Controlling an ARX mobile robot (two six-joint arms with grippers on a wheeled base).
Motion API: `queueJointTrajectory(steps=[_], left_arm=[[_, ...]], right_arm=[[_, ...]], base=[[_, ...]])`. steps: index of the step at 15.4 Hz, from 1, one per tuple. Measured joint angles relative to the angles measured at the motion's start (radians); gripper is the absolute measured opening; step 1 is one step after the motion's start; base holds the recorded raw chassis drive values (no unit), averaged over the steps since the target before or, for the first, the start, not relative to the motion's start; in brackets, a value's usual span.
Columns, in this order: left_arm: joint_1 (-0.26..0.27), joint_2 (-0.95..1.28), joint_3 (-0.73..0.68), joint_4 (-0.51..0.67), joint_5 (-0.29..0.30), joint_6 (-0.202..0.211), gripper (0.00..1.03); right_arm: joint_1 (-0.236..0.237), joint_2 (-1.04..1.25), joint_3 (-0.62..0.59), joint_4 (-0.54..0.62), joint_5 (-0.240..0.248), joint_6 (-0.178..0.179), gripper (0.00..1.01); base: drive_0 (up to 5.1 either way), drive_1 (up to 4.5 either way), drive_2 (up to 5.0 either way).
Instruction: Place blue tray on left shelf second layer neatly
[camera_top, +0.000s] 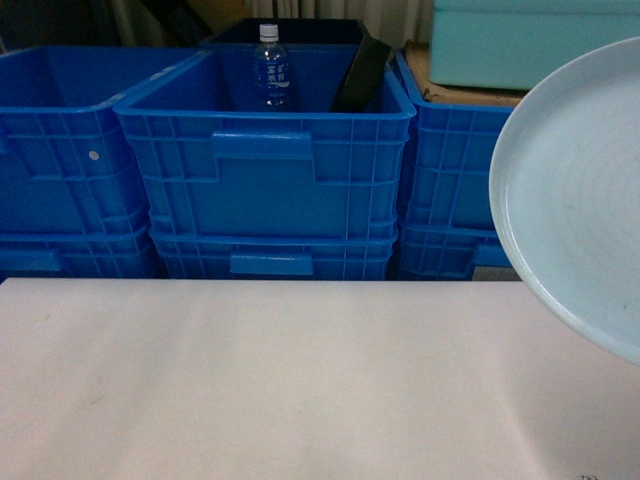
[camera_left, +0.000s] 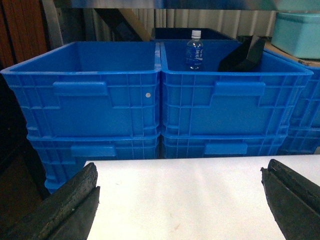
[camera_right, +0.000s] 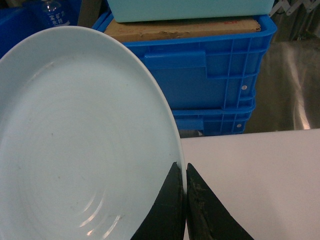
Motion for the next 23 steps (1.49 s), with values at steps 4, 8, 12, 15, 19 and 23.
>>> queueJointTrajectory(steps=[4,8,12,15,19,23], left_arm=[[0.0,0.0,0.0,0.0,0.001,0.0,0.98],[0.0,0.0,0.0,0.0,0.0,0.0,0.98],[0.0,0.0,0.0,0.0,0.0,0.0,0.98],[0.0,0.0,0.0,0.0,0.0,0.0,0.98],[0.0,0.0,0.0,0.0,0.0,0.0,0.98],[0.0,0.0,0.0,0.0,-0.001,0.0,0.98]], right_arm=[[-0.019,0.0,-0.006,0.007,-0.011,0.006,0.02],[-0.024,-0.002,-0.012,0.003,-0.051,0.014,0.02],[-0.025,-0.021,-0.019,0.026,-0.095,0.022,0.02],[-0.029,-0.021,-0.019,0.026,-0.096,0.023,0.02],[-0.029,-0.021,-0.019,0.026,-0.096,0.023,0.02],[-0.029,-0.021,-0.019,0.027,-0.1,0.023,0.02]], base=[[0.0,0.0,0.0],[0.0,0.0,0.0],[0.0,0.0,0.0],[0.0,0.0,0.0],[0.0,0.0,0.0],[0.0,0.0,0.0]])
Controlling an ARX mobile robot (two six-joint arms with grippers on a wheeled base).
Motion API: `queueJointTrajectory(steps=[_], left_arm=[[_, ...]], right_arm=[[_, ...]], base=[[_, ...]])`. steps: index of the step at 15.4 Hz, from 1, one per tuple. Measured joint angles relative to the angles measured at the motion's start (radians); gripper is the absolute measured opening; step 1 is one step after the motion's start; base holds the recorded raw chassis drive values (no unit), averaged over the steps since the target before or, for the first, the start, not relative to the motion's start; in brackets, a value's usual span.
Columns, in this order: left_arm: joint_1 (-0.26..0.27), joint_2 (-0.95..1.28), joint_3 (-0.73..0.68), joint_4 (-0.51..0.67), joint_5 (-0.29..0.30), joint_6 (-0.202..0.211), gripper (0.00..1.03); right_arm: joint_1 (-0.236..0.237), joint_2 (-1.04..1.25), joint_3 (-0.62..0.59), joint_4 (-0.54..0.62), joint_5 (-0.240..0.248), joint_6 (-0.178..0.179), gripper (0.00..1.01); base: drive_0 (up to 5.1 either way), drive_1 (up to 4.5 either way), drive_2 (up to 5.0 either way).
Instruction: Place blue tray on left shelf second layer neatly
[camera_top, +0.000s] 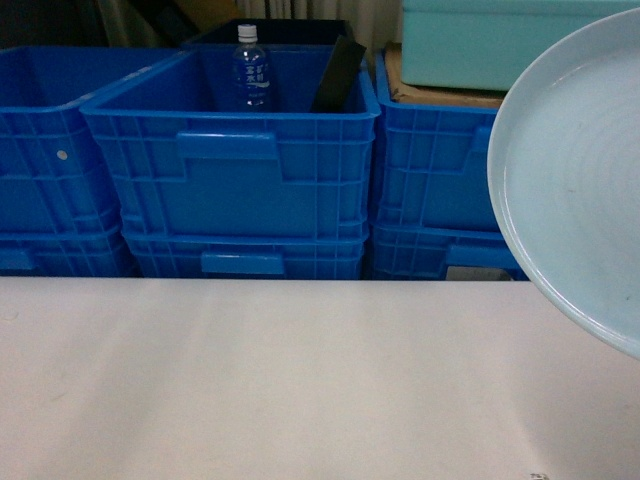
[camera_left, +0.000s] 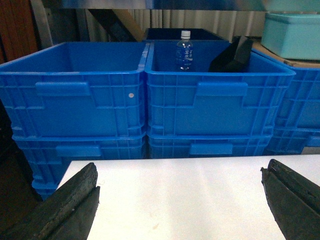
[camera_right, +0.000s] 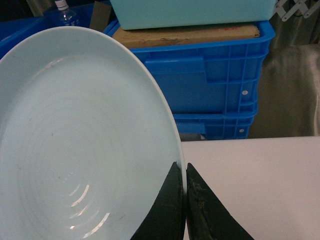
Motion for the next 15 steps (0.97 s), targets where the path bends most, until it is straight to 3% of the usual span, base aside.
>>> queueJointTrajectory(steps=[3,15], left_arm=[[0.0,0.0,0.0,-0.001,0.002,0.0,0.98],[0.001,0.0,0.0,0.001,0.002,0.0,0.98]], right_arm=[[0.0,0.0,0.0,-0.001,0.001,0.0,0.02],[0.0,0.0,0.0,0.0,0.0,0.002,0.02]], base=[[0.0,0.0,0.0],[4.0,-3.1,-3.1]])
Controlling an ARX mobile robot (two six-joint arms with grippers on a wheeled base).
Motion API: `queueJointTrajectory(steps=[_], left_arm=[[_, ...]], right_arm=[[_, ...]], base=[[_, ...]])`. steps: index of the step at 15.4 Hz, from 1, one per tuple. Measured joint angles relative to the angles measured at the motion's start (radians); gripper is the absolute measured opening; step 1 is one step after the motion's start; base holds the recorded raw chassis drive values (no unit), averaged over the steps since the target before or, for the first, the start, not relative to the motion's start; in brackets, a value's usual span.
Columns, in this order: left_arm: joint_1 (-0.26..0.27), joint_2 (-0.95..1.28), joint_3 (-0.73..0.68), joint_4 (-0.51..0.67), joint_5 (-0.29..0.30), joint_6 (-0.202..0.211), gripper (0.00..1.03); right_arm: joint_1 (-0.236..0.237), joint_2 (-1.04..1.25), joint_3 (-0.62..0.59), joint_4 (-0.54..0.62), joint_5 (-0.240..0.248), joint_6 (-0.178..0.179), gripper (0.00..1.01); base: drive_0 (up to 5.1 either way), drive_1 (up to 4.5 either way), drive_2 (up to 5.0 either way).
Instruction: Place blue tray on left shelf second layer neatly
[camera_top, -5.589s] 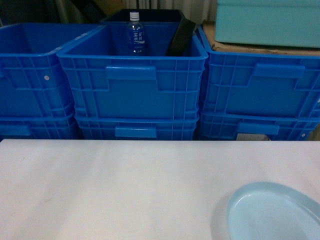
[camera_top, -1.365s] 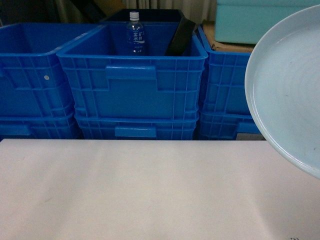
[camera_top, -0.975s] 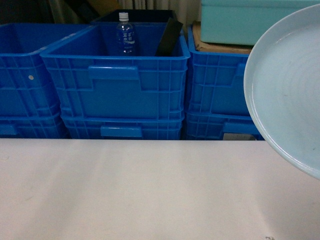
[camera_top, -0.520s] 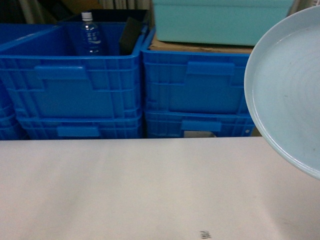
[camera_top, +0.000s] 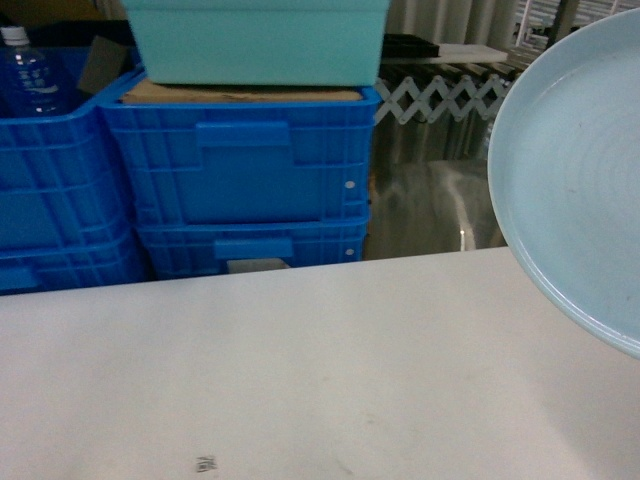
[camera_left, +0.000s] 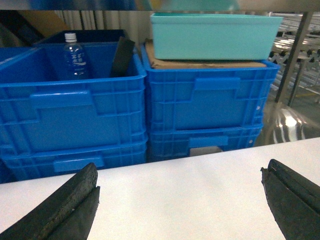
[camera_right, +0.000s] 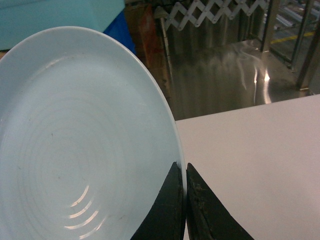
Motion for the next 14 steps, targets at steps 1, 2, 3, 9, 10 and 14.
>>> queueJointTrajectory(steps=[1,2,3,9,10,14], left_arm=[[0.0,0.0,0.0,0.0,0.0,0.0,0.98],[0.0,0.0,0.0,0.0,0.0,0.0,0.98],[0.0,0.0,0.0,0.0,-0.003,0.0,0.98],[-0.001,0.0,0.0,0.0,0.001,0.0,0.98],[-0.001,0.0,0.0,-0.002,0.0,0.0,0.98],[-0.001,0.0,0.0,-0.001,0.0,0.0,0.98]], right_arm=[[0.0,0.0,0.0,0.0,0.0,0.0,0.02],[-0.001,0.0,0.0,-0.001,0.0,0.0,0.02],[-0.001,0.0,0.0,0.0,0.001,0.0,0.02],[-0.007,0.0,-0.002,0.0,0.006,0.0,0.02],[-0.005,0.0,-0.002,0.0,0.001,0.0,0.02],[-0.005,0.0,-0.002,0.0,0.002,0.0,0.02]], base=[[3.2,-3.81,-3.8],[3.2,-3.81,-3.8],[3.2,-3.81,-3.8],[3.2,-3.81,-3.8],[3.2,-3.81,-3.8],[3.2,-3.81,-3.8]])
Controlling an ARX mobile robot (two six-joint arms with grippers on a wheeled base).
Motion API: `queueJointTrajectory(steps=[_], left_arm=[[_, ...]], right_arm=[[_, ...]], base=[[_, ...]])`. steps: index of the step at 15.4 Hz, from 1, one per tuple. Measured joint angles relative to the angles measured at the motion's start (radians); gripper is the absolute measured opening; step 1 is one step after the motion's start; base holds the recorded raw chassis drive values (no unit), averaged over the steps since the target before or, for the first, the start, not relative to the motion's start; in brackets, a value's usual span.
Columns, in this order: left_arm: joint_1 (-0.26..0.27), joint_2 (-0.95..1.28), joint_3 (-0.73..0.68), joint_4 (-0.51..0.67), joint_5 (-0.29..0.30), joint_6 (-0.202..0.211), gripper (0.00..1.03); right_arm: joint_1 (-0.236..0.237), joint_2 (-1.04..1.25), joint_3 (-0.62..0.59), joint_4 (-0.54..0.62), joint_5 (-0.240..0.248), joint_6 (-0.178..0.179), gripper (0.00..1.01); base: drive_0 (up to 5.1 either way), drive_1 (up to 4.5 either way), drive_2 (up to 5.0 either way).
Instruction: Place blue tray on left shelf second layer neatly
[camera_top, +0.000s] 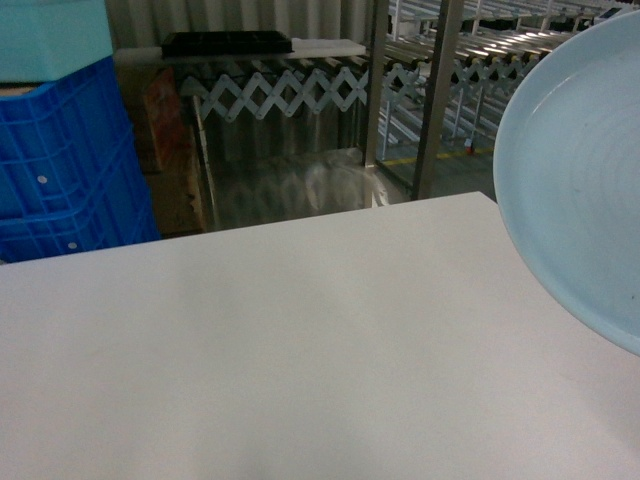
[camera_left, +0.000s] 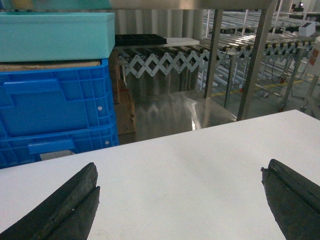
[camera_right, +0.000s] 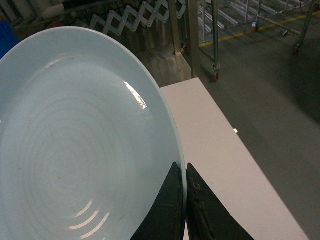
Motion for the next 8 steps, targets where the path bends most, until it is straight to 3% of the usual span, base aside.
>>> queueJointTrajectory(steps=[8], left_arm=[[0.0,0.0,0.0,0.001,0.0,0.0,0.98]], right_arm=[[-0.001,-0.005,0.0,0.002,-0.001,0.0,0.02]], base=[[3.2,-3.81,-3.8]])
